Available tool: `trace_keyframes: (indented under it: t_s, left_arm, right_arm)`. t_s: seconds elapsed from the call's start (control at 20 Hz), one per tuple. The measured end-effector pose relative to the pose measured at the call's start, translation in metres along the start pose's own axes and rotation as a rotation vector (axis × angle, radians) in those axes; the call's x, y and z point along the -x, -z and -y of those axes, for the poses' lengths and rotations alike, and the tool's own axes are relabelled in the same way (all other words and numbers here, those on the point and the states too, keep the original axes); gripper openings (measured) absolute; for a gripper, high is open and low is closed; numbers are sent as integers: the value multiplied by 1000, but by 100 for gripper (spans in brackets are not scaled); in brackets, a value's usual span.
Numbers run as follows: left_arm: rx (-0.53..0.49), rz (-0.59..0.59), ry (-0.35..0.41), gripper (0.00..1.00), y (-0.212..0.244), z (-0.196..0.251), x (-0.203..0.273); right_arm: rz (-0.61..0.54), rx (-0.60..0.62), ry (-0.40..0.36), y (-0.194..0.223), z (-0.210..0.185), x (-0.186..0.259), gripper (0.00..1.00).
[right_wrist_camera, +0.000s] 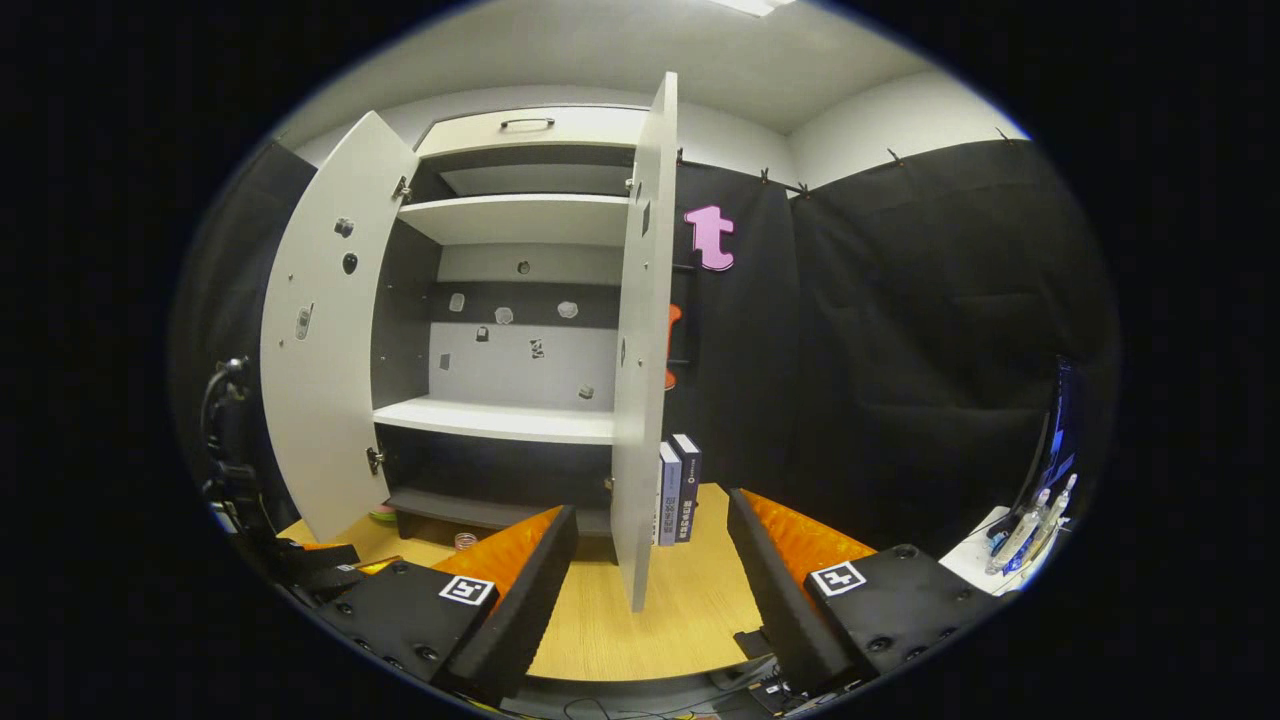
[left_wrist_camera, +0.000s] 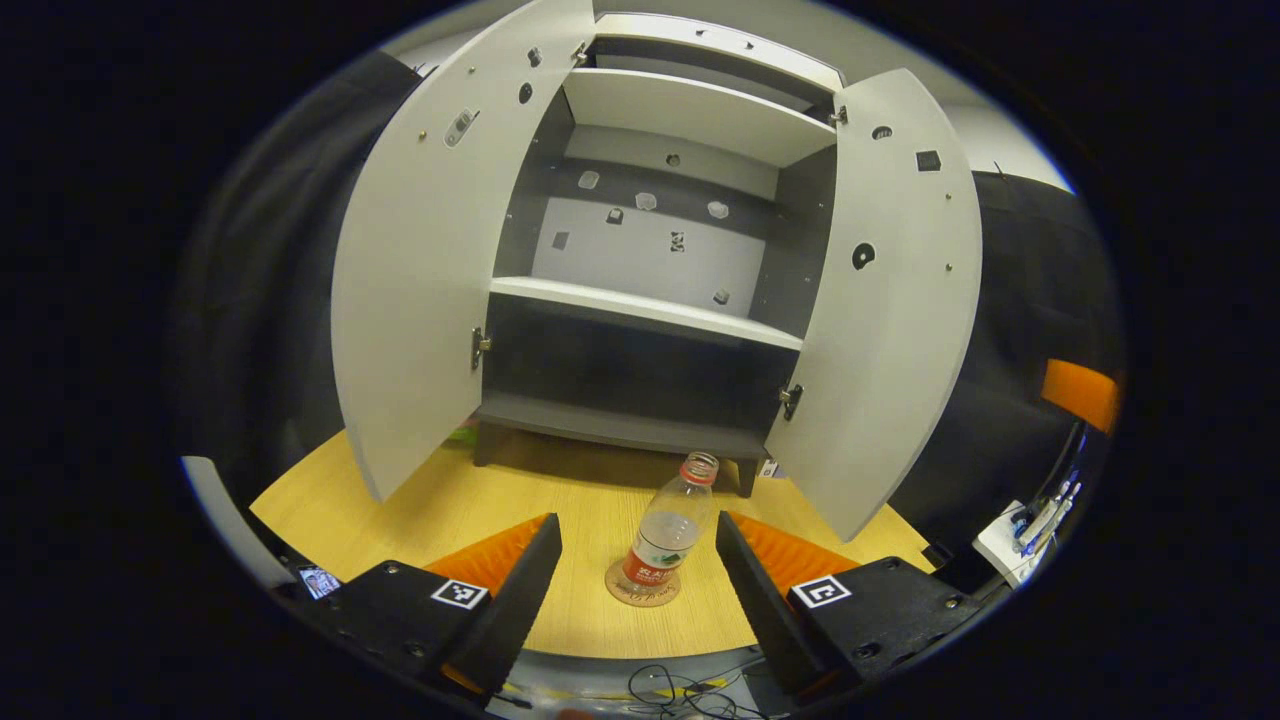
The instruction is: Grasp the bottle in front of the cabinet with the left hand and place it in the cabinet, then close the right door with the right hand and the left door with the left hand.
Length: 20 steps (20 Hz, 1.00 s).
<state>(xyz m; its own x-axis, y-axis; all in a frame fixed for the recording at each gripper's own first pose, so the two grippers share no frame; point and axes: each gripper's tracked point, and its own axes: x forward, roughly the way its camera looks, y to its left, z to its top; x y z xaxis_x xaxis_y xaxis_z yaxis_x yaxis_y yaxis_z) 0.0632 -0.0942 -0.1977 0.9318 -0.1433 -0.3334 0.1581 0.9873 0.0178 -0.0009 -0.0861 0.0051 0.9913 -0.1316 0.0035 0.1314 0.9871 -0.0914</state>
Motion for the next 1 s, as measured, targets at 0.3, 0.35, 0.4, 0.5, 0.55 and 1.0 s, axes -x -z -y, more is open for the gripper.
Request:
trace_keyframes:
  t_s: [0.3, 0.35, 0.4, 0.5, 0.55, 1.0]
  left_arm:
    - [-40, -109, 17, 95, 57, 11, -44]
    - [-45, -122, 19, 95, 66, 12, -51]
    - [-53, -137, 22, 96, 76, 14, -58]
    - [-59, -167, 18, 95, 92, 16, -69]
    - [-62, -174, 11, 96, 97, 16, -76]
    - [-34, -212, -55, 96, 127, 11, -136]
  right_arm:
    - [-24, 23, 30, 8, 28, -4, 99]
    - [-31, 24, 33, 10, 32, -6, 98]
    - [-40, 25, 36, 13, 37, -8, 99]
    - [-57, 27, 44, 19, 45, -12, 99]
    - [-64, 27, 49, 21, 50, -15, 90]
    - [-125, 25, 75, 40, 84, -45, 99]
